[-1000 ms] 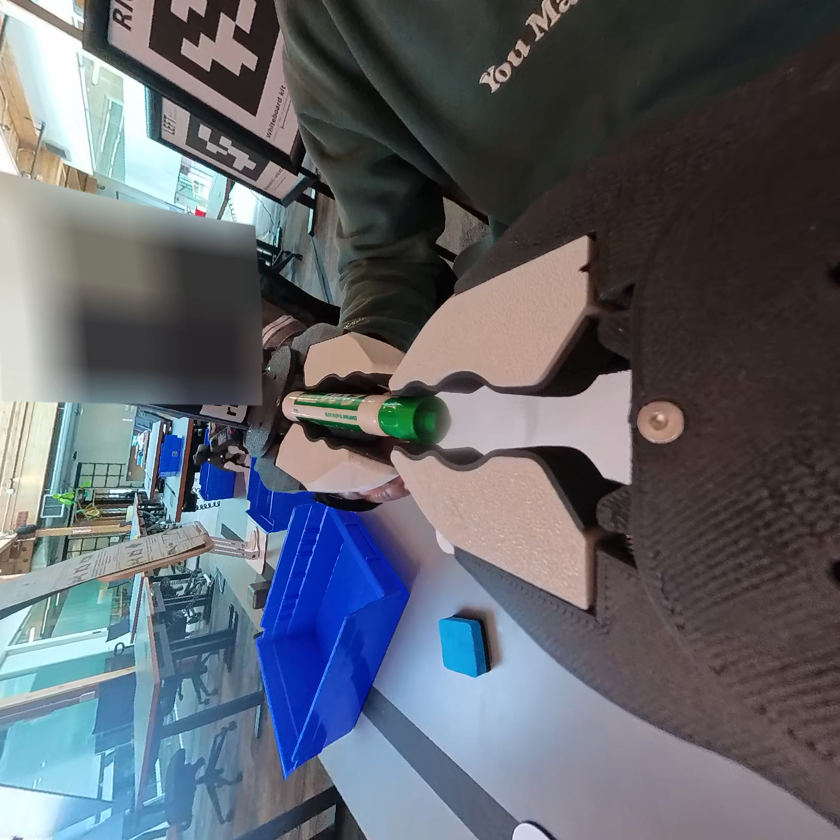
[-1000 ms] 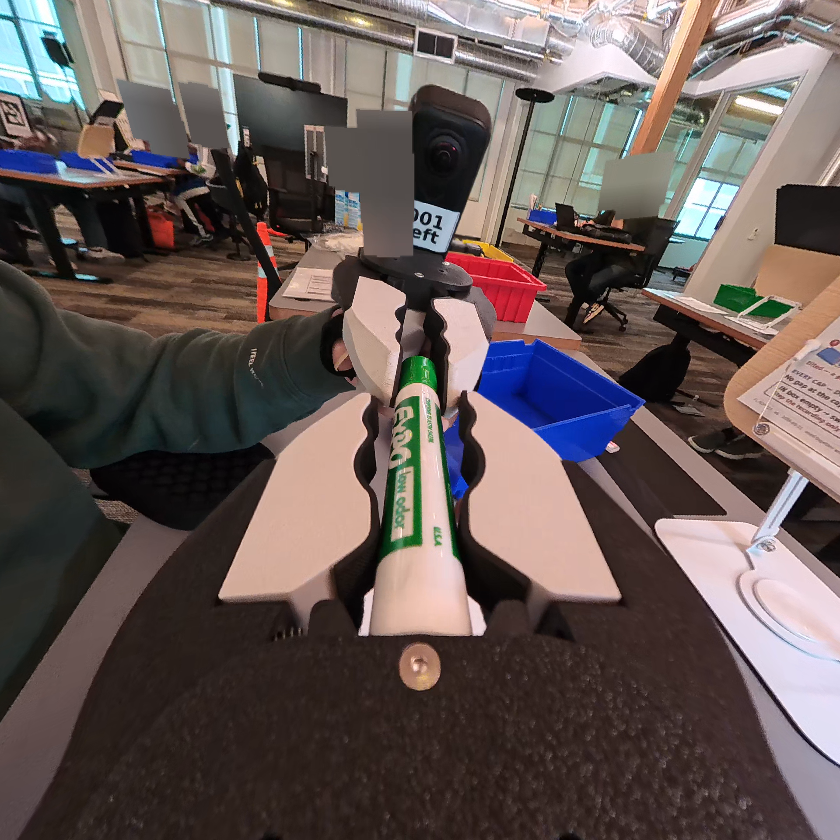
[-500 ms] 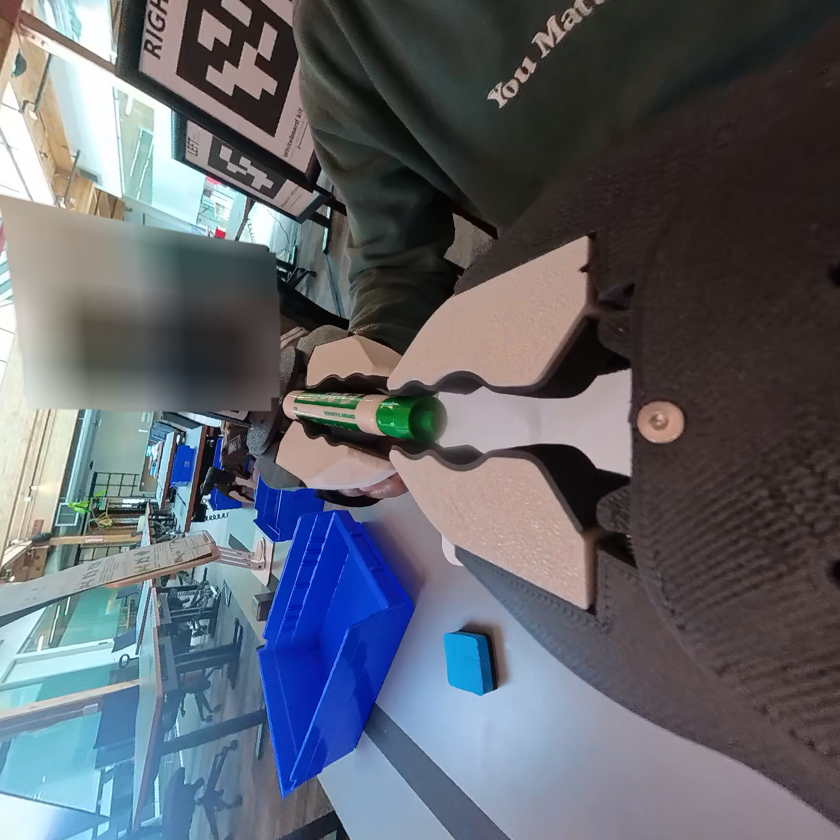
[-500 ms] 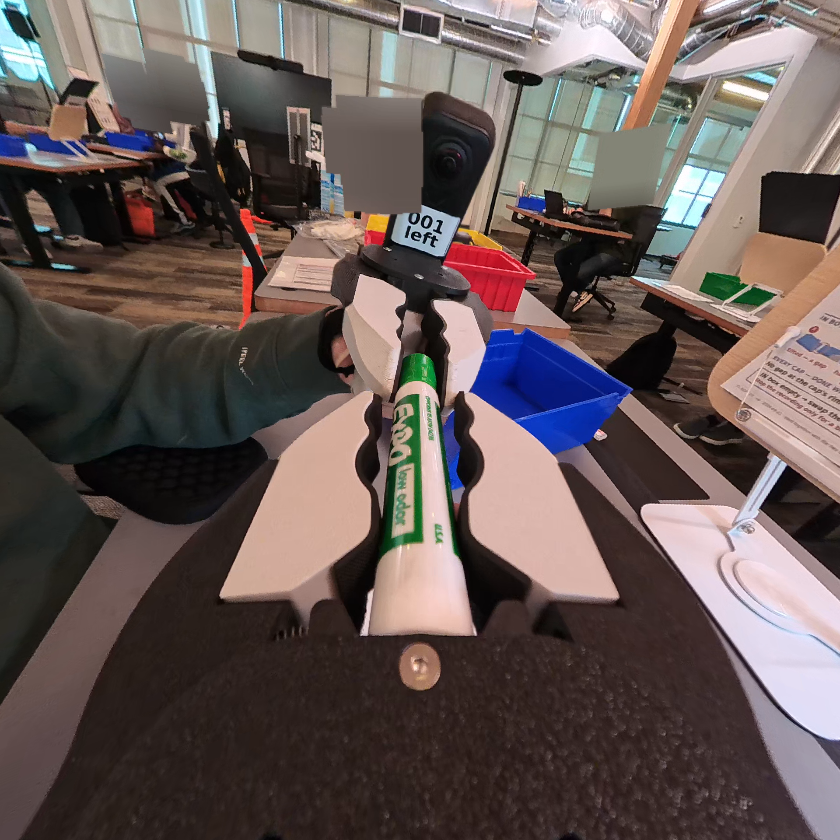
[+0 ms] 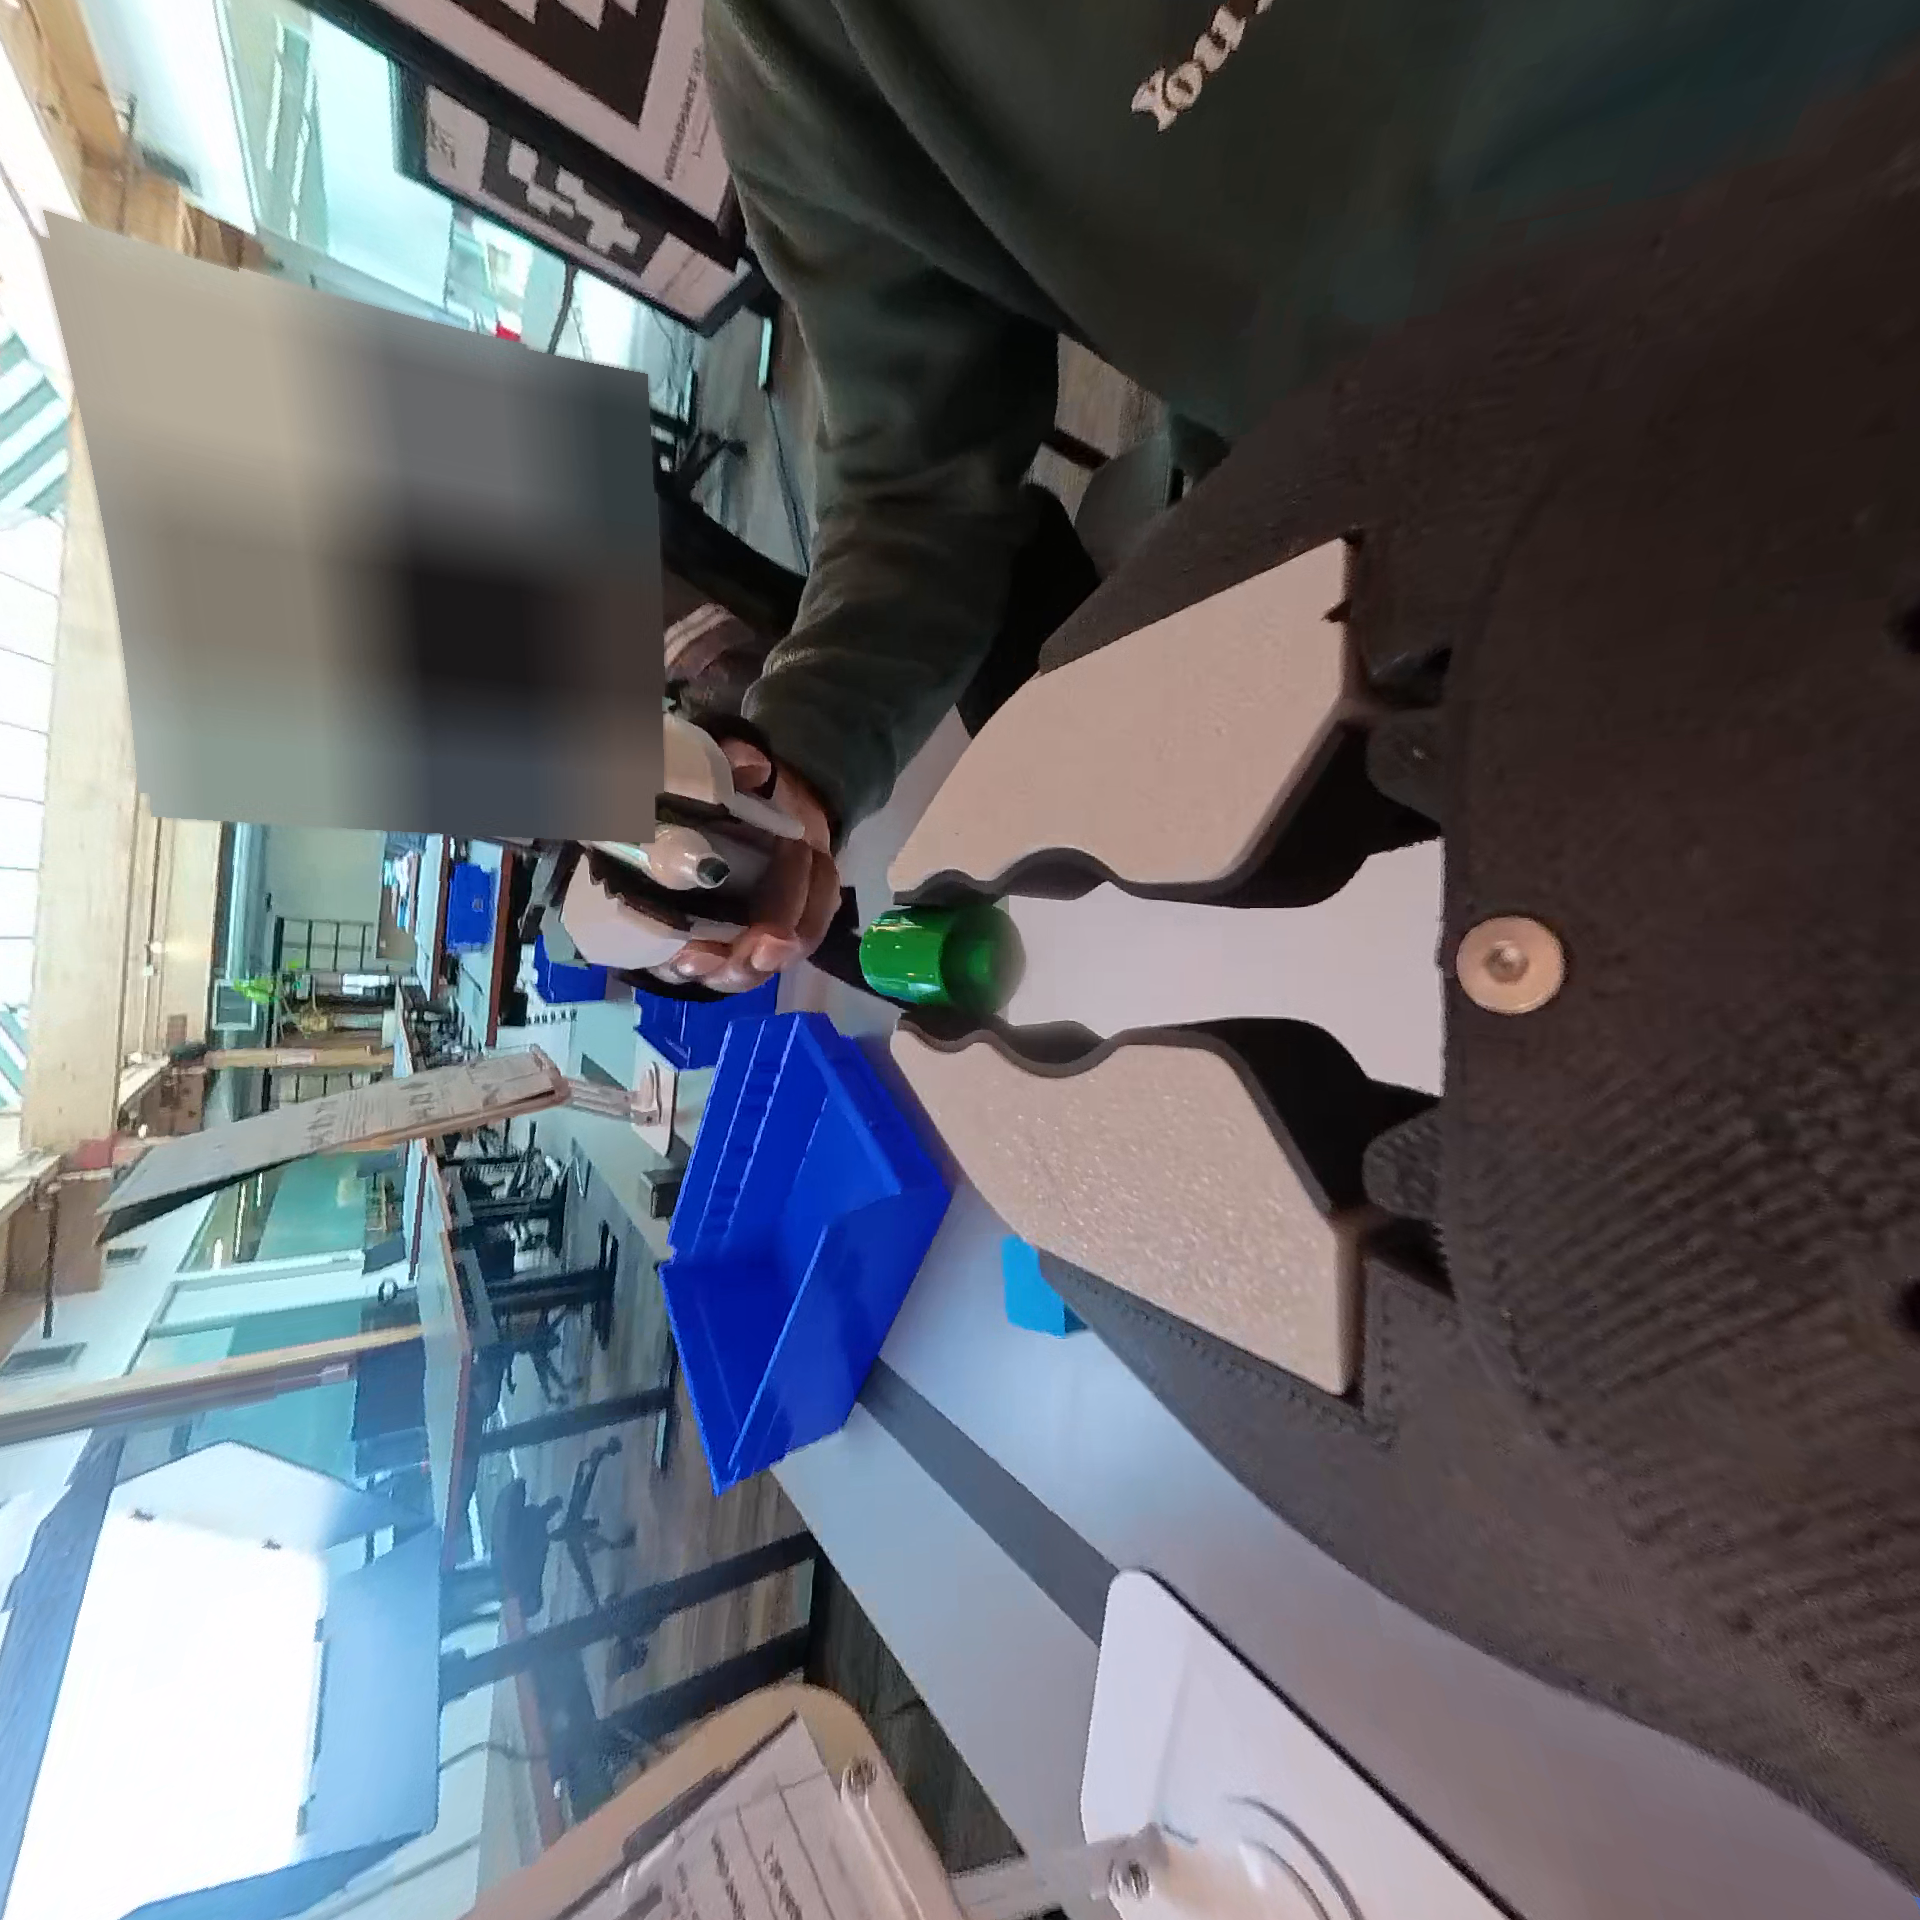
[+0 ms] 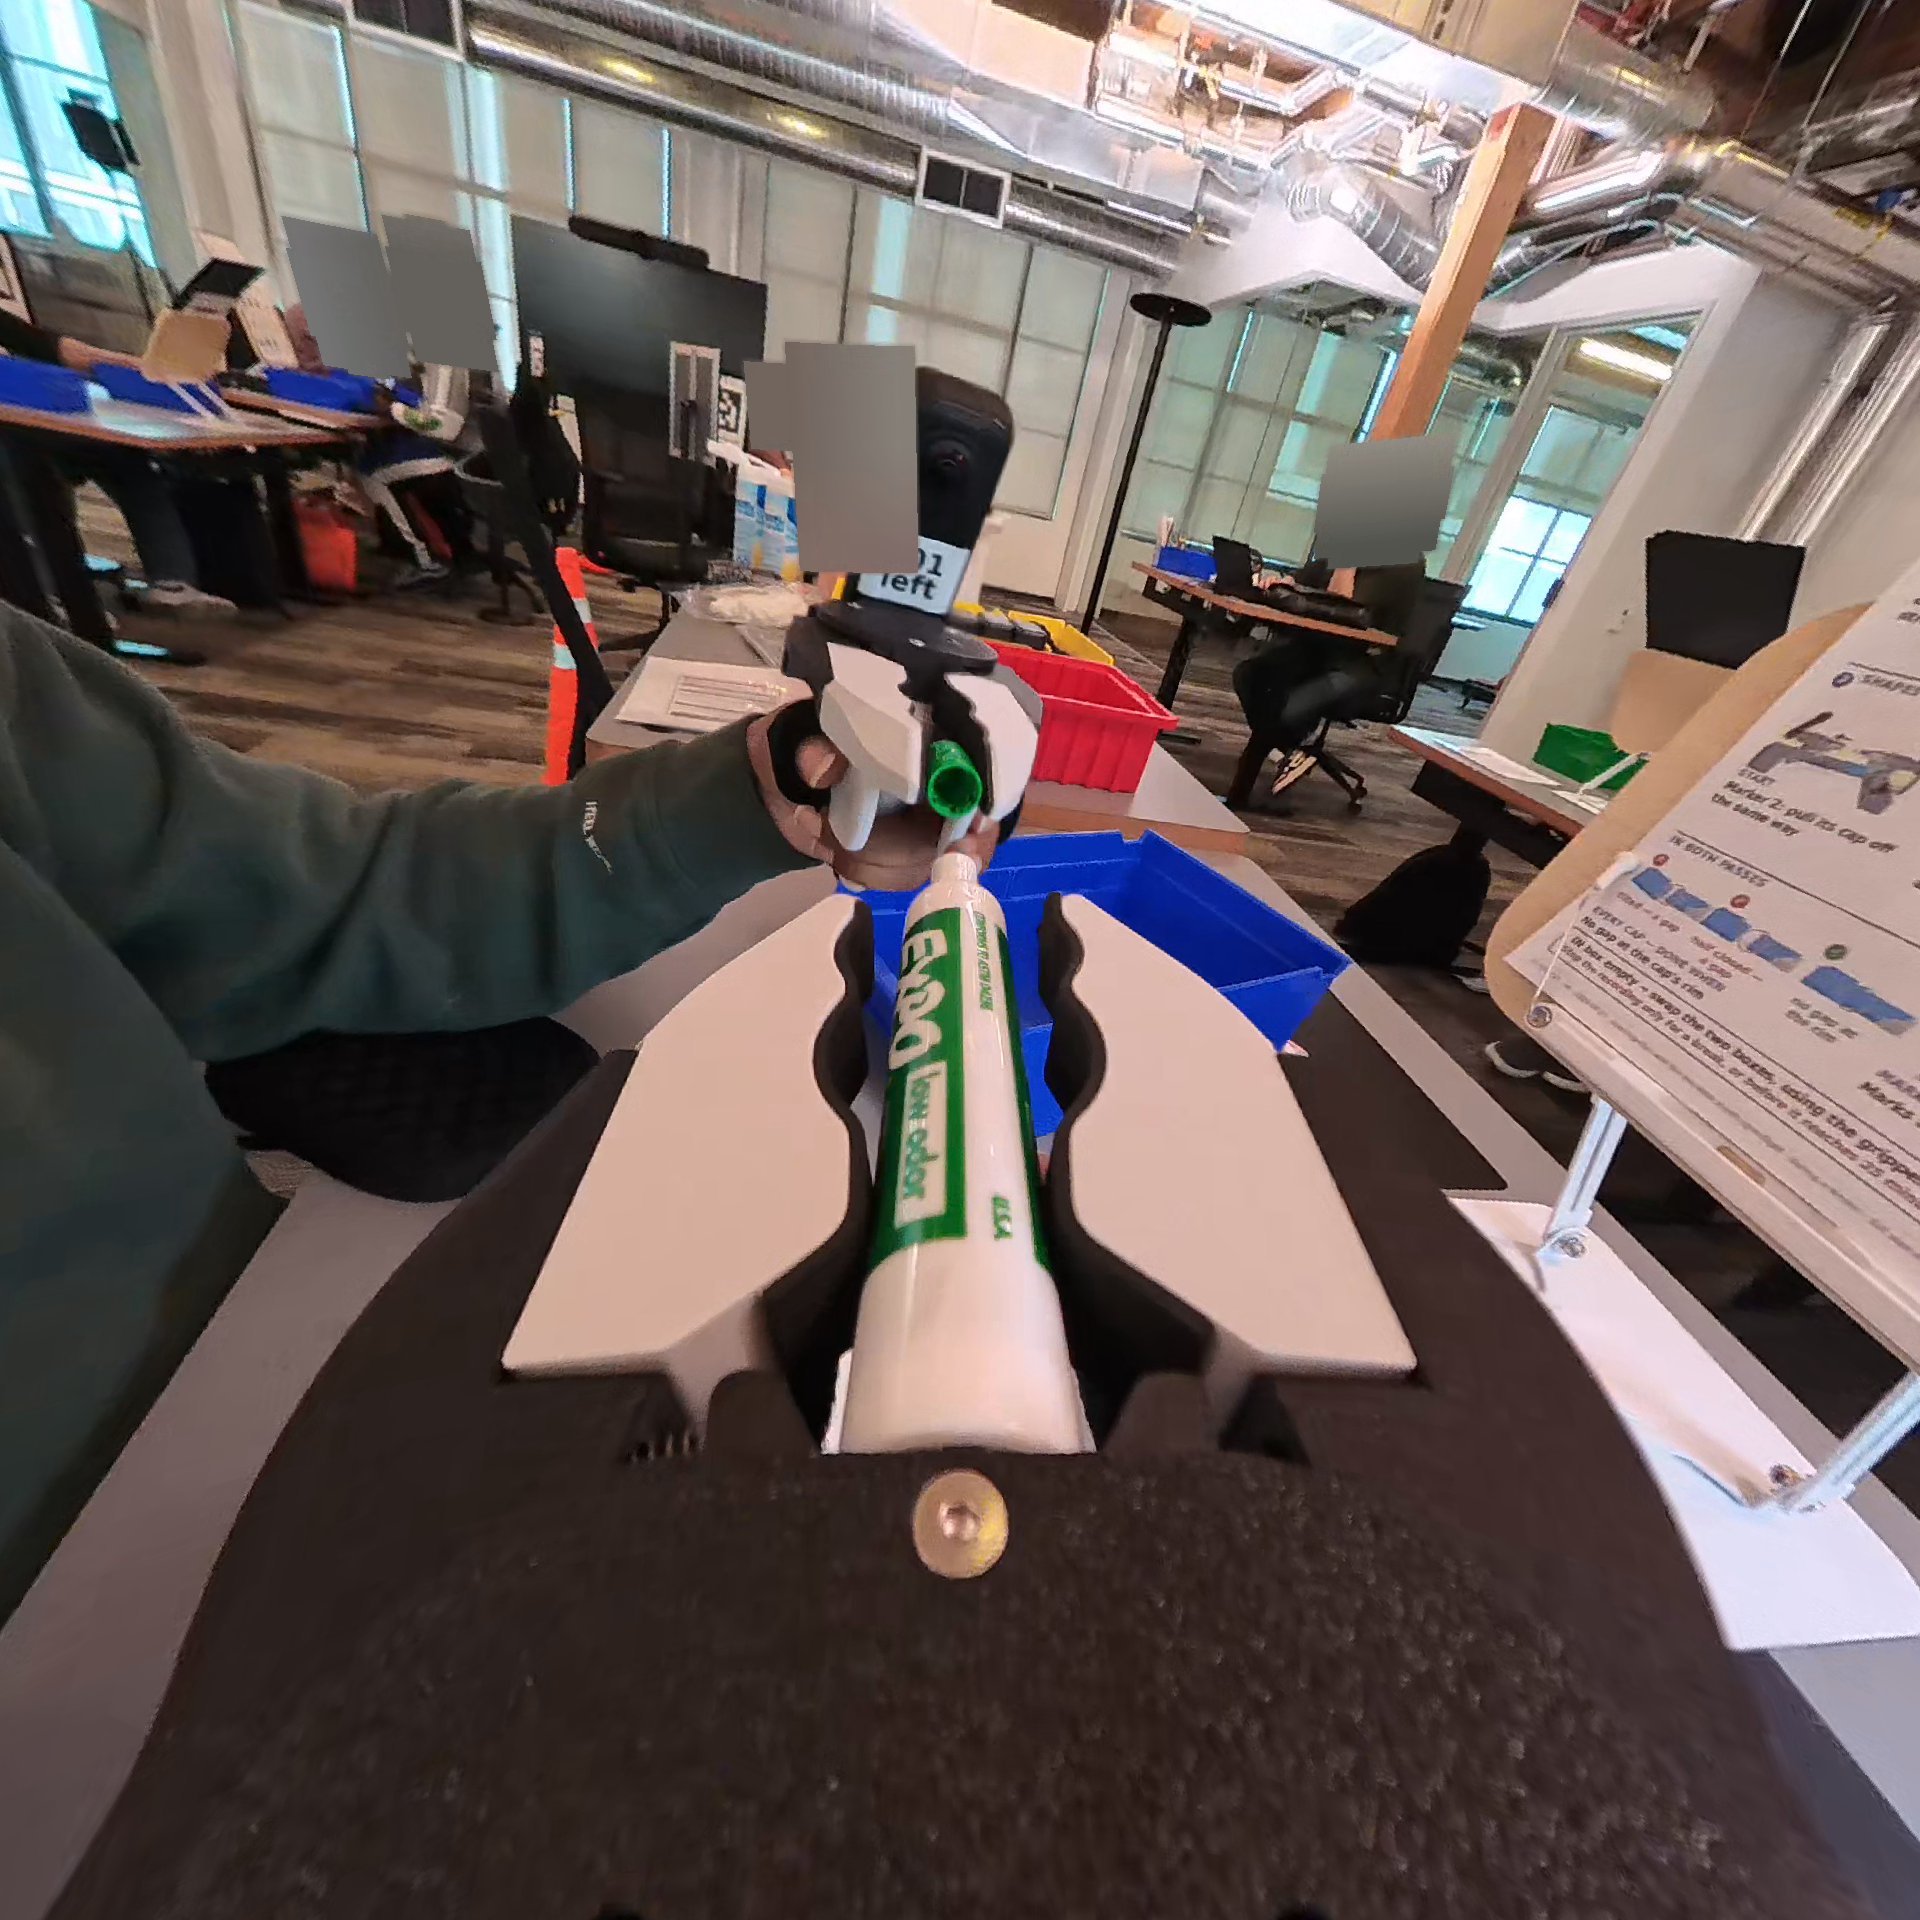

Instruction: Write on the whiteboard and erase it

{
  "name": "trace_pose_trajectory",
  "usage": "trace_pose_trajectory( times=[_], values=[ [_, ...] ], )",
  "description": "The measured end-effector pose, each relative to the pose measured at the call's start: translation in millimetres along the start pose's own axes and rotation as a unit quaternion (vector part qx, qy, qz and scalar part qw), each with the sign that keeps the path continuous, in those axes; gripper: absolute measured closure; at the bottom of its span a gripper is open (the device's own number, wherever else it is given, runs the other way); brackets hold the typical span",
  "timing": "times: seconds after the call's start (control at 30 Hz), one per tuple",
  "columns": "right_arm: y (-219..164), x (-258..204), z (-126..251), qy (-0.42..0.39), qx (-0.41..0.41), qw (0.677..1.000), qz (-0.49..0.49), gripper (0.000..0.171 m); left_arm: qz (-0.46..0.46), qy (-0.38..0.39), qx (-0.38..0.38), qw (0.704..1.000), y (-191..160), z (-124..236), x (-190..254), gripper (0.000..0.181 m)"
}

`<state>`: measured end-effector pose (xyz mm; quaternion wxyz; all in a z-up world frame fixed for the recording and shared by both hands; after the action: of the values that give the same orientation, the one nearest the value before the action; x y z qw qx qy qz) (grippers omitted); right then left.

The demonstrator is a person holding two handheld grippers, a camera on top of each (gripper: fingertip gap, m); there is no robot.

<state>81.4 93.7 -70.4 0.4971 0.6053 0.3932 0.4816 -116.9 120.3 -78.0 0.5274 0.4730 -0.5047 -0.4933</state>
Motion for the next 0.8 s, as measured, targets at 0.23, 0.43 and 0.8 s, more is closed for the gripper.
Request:
trace_pose_trajectory(
  times=[0.23, 0.43, 0.8],
  values=[
    [-8, 9, -7, -0.017, -0.020, 1.000, -0.013, 0.138, -0.076, 0.114, 0.049, 0.989, 28, 22, -2, 0.161],
    [-10, 14, -11, -0.063, -0.064, 0.996, 0.013, 0.138, -0.106, 0.230, 0.067, 0.965, -5, 39, -13, 0.161],
    [-63, 14, -39, -0.073, -0.177, 0.981, -0.012, 0.138, -0.081, 0.258, 0.061, 0.961, -115, 36, -6, 0.161]
  ],
)
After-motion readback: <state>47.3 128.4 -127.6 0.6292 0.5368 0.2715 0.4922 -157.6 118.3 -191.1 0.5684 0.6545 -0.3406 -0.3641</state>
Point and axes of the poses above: each gripper's, where its closed fingertips meet, z back along the fingers, y out of its top, x = y × z across the jaws, the point moved 6 cm from there along z, back along the fingers, and after that the axes turned 3 degrees about -y, right-handed, at the moved point
